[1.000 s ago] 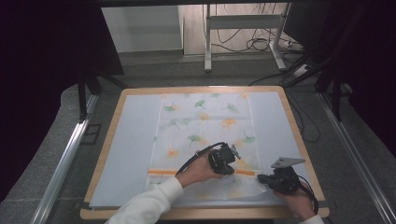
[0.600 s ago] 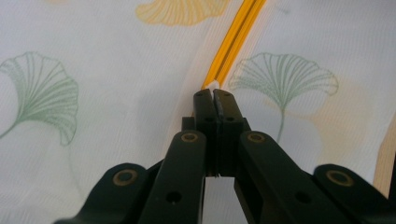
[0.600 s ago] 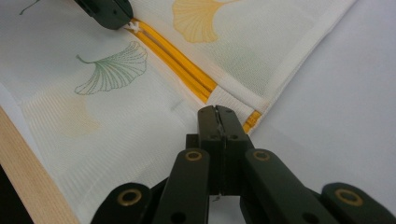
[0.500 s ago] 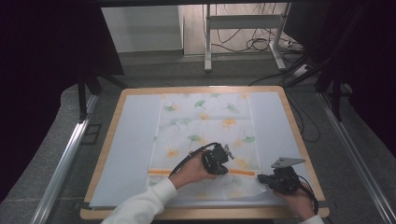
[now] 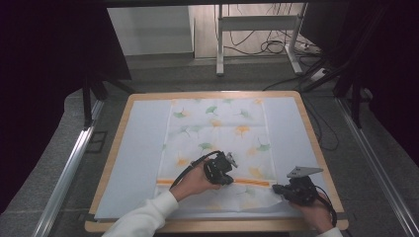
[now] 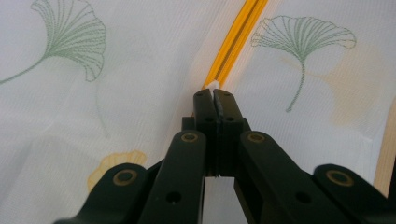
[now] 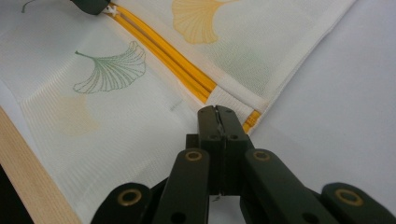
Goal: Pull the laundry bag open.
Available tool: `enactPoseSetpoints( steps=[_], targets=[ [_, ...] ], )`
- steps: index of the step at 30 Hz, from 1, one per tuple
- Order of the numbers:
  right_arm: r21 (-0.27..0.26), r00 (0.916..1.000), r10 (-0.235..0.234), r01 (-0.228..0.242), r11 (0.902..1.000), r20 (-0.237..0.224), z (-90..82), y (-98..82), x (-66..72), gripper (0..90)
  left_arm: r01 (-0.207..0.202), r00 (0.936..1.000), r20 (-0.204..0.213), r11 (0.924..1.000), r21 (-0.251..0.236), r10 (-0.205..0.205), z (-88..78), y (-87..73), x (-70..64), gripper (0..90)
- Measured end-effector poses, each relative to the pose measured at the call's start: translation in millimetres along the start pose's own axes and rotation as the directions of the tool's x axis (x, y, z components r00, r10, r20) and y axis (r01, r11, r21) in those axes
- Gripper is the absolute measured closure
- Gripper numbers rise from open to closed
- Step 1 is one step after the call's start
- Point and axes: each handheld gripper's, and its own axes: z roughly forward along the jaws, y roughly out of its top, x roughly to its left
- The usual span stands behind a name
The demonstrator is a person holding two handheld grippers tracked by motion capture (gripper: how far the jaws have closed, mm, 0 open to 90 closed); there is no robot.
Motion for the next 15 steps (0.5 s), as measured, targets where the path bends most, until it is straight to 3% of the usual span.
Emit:
enactPoseSetpoints(
  steps=[15],
  targets=[
    [-0.003, 1.0000, -0.003, 0.003, 1.0000, 0.000, 0.3, 0.1, 0.1, 89.3, 0.024, 0.9997, -0.004, 0.9997, 0.002, -0.024, -6.2, -11.6, 3.1, 90.0]
  ],
)
